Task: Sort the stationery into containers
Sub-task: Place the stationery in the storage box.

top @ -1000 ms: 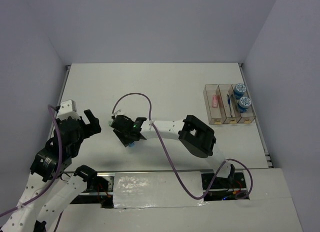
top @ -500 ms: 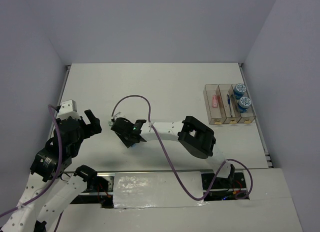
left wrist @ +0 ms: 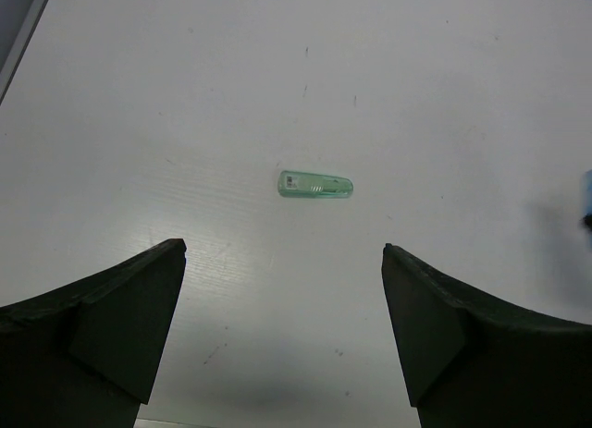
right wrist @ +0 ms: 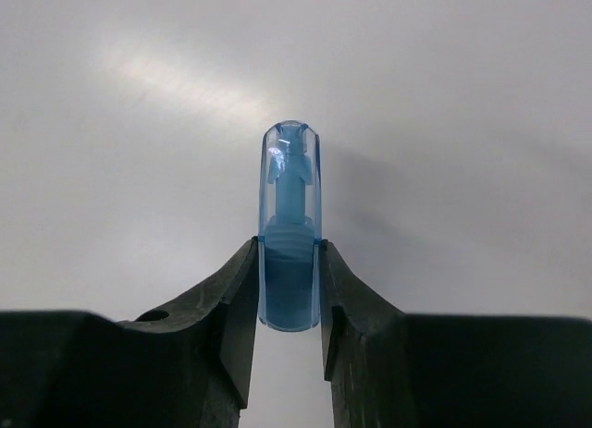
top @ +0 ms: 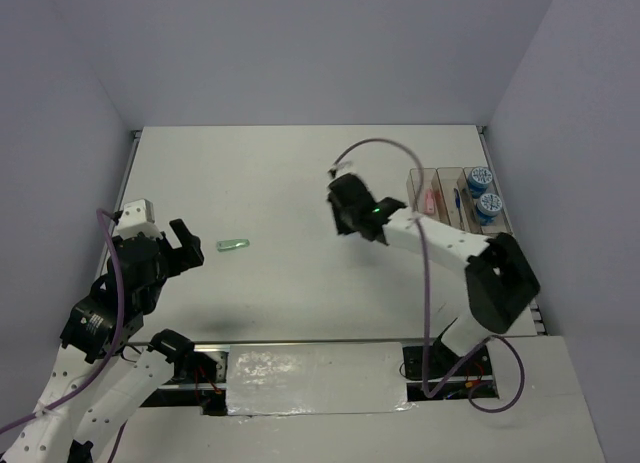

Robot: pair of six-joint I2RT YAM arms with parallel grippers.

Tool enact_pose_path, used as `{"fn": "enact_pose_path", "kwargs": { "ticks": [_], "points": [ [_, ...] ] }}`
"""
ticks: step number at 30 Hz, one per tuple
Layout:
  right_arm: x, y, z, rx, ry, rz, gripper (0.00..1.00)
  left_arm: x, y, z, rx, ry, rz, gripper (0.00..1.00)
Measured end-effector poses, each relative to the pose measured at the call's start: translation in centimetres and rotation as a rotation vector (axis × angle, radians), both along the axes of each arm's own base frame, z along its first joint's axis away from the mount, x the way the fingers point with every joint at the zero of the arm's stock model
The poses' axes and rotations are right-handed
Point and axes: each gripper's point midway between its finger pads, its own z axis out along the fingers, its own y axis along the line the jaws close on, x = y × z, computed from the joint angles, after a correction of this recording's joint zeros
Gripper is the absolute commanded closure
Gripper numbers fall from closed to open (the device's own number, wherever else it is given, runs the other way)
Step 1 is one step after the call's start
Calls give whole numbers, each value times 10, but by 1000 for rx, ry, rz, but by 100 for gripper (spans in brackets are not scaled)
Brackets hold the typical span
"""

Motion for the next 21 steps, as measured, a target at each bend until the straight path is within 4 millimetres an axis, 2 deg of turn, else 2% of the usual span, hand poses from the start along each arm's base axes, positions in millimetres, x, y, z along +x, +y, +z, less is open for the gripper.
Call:
{"fn": "enact_pose_path", "kwargs": {
  "ticks": [3,5,8,11,13,15,21],
  "points": [
    [58,-82,57,6,-166,-198,100,0,0,0,-2,-1,-3,1],
    [80,-131,79,-26,-225,-300,100,-1,-1,1,-4,-4,-5,1],
    [107,-203,90,-104,-252,-452,100,-1,-1,2,-7,-9,-6,1],
    [120,-256,84,-181,-222,-551,97,-1,-1,2,-10,-11,-8,1],
    [127,-277,79,-216,-193,-583,95,-1,-1,3,-11,-13,-9,1],
    [132,-286,75,-234,-178,-594,93,-1,-2,3,-12,-13,-11,1],
    [132,-284,58,-238,-135,-562,91,-1,-2,3,-13,-13,-17,1]
  ]
}}
